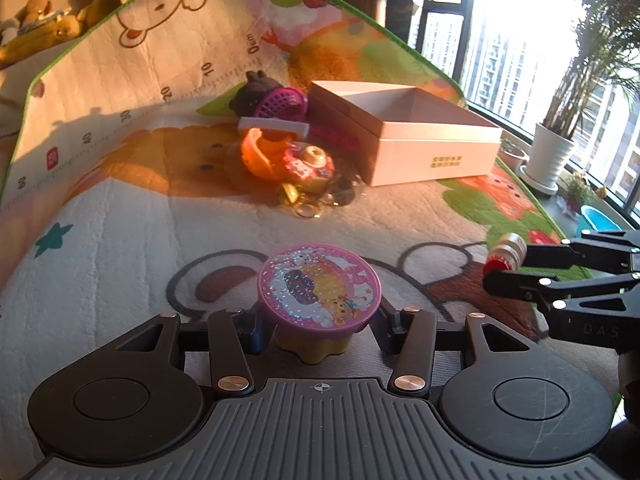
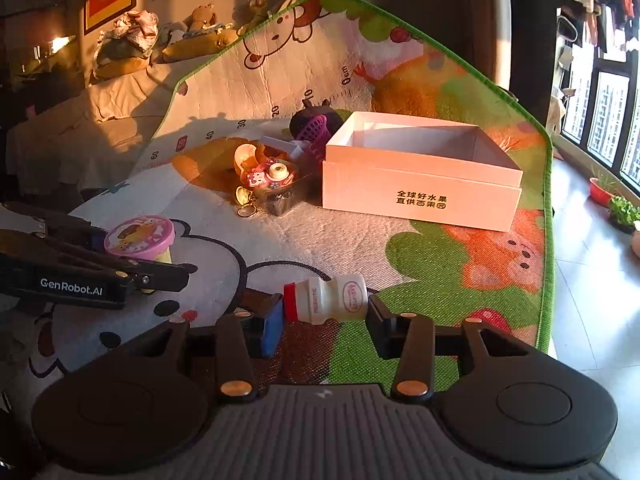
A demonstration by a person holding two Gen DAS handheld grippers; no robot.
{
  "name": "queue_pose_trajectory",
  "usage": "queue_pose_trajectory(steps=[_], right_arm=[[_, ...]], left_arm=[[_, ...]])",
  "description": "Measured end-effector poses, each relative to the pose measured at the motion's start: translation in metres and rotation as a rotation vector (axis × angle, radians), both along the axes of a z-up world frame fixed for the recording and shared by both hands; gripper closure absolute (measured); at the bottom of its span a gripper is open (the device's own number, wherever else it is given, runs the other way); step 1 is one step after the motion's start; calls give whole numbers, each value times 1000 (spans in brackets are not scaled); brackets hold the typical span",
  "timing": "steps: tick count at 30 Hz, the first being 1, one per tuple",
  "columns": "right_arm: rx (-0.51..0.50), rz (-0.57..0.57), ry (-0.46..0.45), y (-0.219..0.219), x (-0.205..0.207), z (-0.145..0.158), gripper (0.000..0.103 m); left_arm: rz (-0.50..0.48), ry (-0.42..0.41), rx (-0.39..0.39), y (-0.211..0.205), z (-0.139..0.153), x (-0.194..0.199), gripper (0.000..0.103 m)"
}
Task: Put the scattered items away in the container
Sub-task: 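Carry the pudding cup with left tool while right tool carries the bottle toward the box, then open left tool over the box while right tool releases the bottle inside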
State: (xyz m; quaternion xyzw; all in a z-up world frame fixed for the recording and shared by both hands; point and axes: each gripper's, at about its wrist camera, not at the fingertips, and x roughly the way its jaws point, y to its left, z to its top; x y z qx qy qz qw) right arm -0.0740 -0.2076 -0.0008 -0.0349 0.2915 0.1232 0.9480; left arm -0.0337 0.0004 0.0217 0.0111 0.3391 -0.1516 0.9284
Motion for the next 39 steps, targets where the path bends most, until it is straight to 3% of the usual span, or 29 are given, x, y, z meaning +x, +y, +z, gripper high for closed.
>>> queue_pose_trajectory(steps=[8,19,24,31,35,39], right_arm=[[5,-24,-32,-33,-15,8,60],[34,-34,67,-71,16,3,59],[68,-63,69,-91,55,27,60],[45,-62,-61,-95,144,74,60],[99,-93,-42,-101,220,81,60],[123,-169,-17,-107,272,72,51]], left_arm=[[-105,-26,31,-42,15,-18,50],[-272,-11,33,-102,20,12,50],[-313,-22,7,-108,30,40,50],[-318,-136,-29,-108,74,111,50],[-304,-207,-1,-116,83,171,50],[-287,-231,-11,-123,75,235,49]])
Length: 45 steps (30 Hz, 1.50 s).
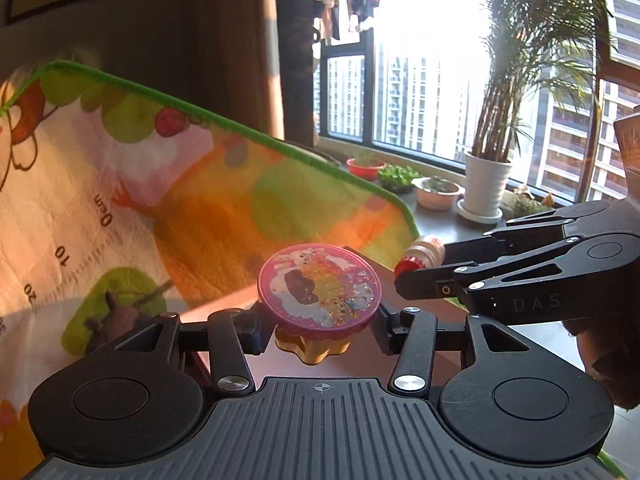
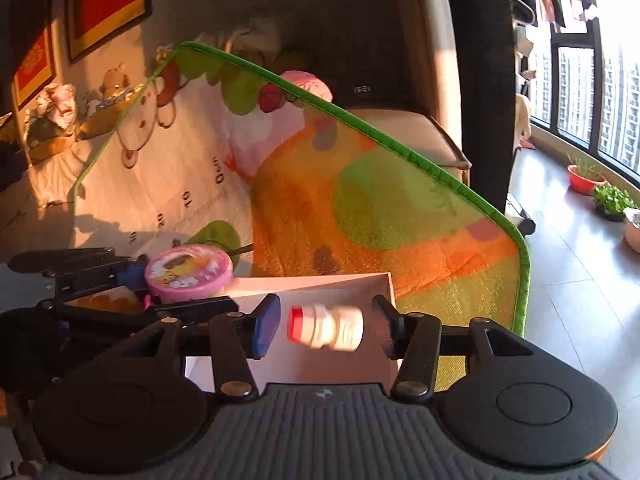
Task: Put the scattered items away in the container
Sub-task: 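Open left tool over the box while right tool releases the bottle inside, then reach and grasp the black tube in clear wrap with the right tool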
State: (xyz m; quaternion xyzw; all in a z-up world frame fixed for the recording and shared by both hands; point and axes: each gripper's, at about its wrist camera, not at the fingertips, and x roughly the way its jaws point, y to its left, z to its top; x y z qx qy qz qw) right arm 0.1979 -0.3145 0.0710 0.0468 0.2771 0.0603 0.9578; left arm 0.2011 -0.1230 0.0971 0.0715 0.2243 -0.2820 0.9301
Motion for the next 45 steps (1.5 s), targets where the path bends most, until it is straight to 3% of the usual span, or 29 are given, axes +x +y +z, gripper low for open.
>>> queue_pose_trajectory(steps=[4,6,11,20,27,29,31,38,39,42,45], right_arm=[[0,-57,-5,-5,-5,-6,50],[-13,-65,-8,-3,-19,-8,47],[-76,-44,-33,16,-63,-5,43],[-113,94,-49,84,-134,-7,32],[-104,156,7,131,-165,-36,32],[-112,168,13,144,-168,-43,34],[-100,175,34,155,-164,-50,43],[-122,156,60,195,-137,-74,43],[-127,146,64,197,-133,-77,46],[-122,142,81,196,-128,-81,69],[-126,145,86,190,-133,-80,71]], left_arm=[[50,40,-26,9,-8,27,39],[67,35,-39,23,-8,15,24],[134,3,-31,66,-12,-45,9],[275,209,-86,134,-62,-127,6],[428,227,-20,154,-84,-151,3],[473,231,-10,160,-87,-155,3],[486,218,-26,165,-89,-161,2],[494,181,-42,166,-92,-169,1],[494,184,-48,167,-92,-169,1],[493,190,-65,169,-92,-168,1],[493,190,-81,171,-92,-169,1]])
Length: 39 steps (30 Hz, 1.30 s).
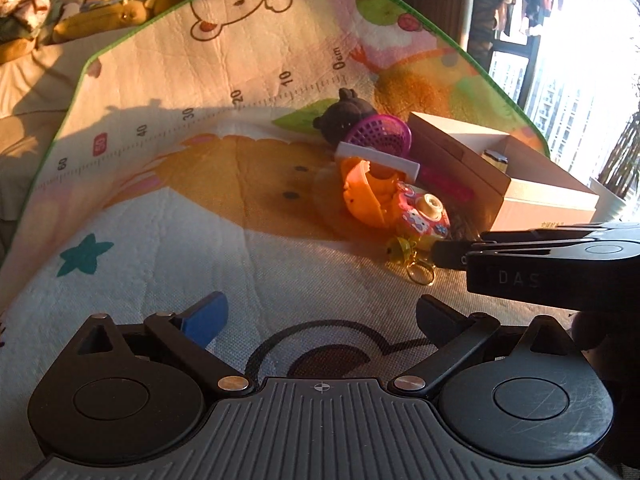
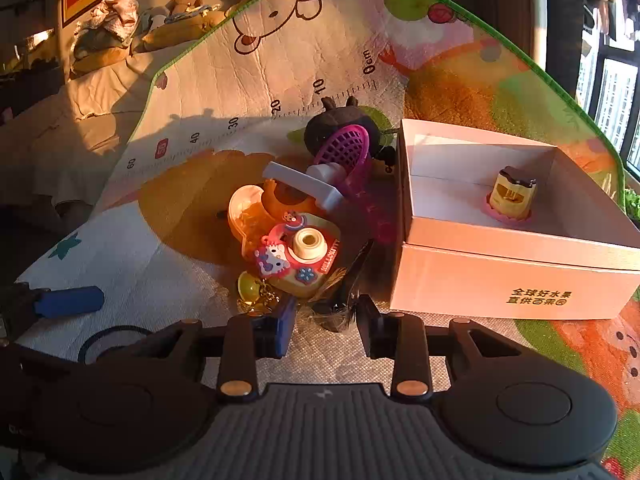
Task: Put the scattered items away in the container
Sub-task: 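Reach and grasp the black tube in clear wrap with the right tool, then move left tool toward the pink Hello Kitty toy while right tool holds the tube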
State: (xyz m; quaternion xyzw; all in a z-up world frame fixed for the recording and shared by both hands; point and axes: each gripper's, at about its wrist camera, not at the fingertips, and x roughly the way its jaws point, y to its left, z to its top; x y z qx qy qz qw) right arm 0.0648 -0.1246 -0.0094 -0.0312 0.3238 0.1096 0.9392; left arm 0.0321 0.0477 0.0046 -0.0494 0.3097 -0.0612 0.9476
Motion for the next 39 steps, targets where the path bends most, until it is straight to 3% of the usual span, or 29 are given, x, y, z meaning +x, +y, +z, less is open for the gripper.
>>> queue_pose_trajectory(steps=[7,12,16,19,21,22,24,26,28,31,35,36,39], right_arm=[[34,89,53,-34,-52,7,72],[-36,153,50,-61,-100,10,72],[-195,47,-42,-84,-113,10,54],[-303,-116,-102,-102,-105,8,52],[-221,-177,-91,-116,-99,12,49],[-132,-174,-76,-123,-98,15,41],[28,-134,-60,-128,-98,18,27],[116,-83,-54,-122,-98,18,21],[110,-61,-54,-106,-94,13,14],[53,-74,-26,-81,-79,4,12],[25,-72,17,-62,-68,-3,12],[24,-74,12,-61,-68,-3,19],[16,-56,26,-67,-69,-5,56]], left_arm=[[1,3,3,-1,0,0,1],[1,7,13,-2,0,1,0],[1,12,33,-5,0,1,0],[1,17,48,-7,0,2,0],[2,20,60,-8,-1,2,0],[4,22,66,-9,-1,3,0],[8,26,78,-10,-1,3,0],[10,30,90,-11,-1,3,0],[13,33,101,-13,-1,4,0],[15,38,114,-14,-1,4,0],[19,41,129,-16,-1,4,0],[20,41,130,-16,-1,4,0],[21,43,130,-16,-1,5,0]])
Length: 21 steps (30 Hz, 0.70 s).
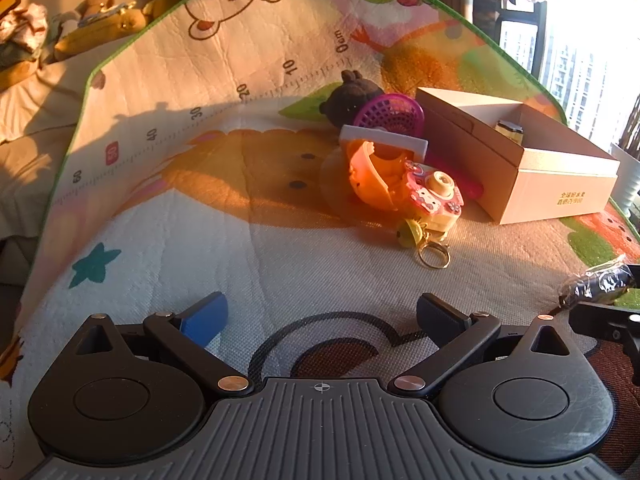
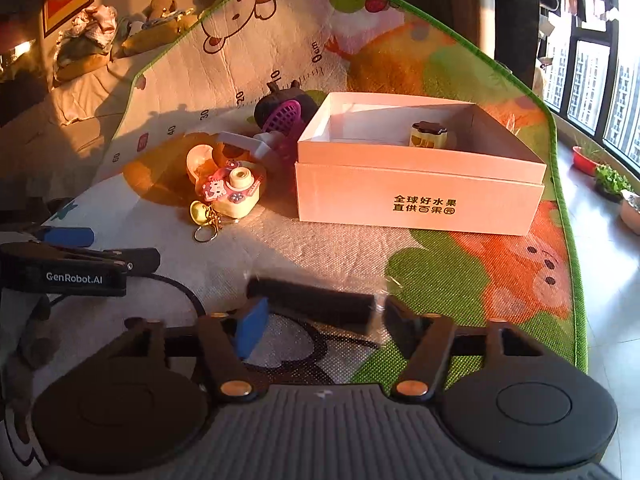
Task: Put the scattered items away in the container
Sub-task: 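Move left tool toward the pink Hello Kitty toy while right tool holds the tube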
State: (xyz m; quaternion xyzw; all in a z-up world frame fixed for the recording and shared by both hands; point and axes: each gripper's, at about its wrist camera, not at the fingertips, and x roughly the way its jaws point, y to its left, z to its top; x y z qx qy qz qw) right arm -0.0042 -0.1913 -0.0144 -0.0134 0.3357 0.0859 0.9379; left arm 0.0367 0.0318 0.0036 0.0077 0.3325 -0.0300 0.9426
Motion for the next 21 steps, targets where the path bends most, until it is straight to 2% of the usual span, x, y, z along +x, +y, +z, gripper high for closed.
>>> queue_pose_trajectory(steps=[1,5,6,7,9,11,14,16,17,19,21], right_arm=[[-4,8,-5,-4,-3,0,59],[7,20,-17,-27,-16,-1,59],[34,14,-20,-33,-18,0,55],[64,2,-21,-39,-19,0,43],[111,-38,-19,-47,-16,0,28],[136,-53,-6,-51,-12,-1,26],[141,-47,-6,-51,-11,-2,20],[137,-41,-2,-49,-10,-2,18],[135,-39,-1,-48,-10,-2,17],[132,-37,0,-47,-9,-3,17],[129,-39,0,-46,-9,-3,16]], left_arm=[[0,0,1,0,0,0,0],[13,21,16,-3,4,3,0],[5,19,26,-6,6,5,0],[-21,2,22,-10,10,6,0],[-93,-59,-15,-20,20,9,0],[-144,-104,-29,-34,27,17,0],[-192,-141,29,-58,30,35,0],[-201,-136,56,-69,27,46,1],[-204,-125,56,-73,25,51,3],[-206,-97,64,-79,20,60,15],[-202,-65,77,-81,13,65,31]])
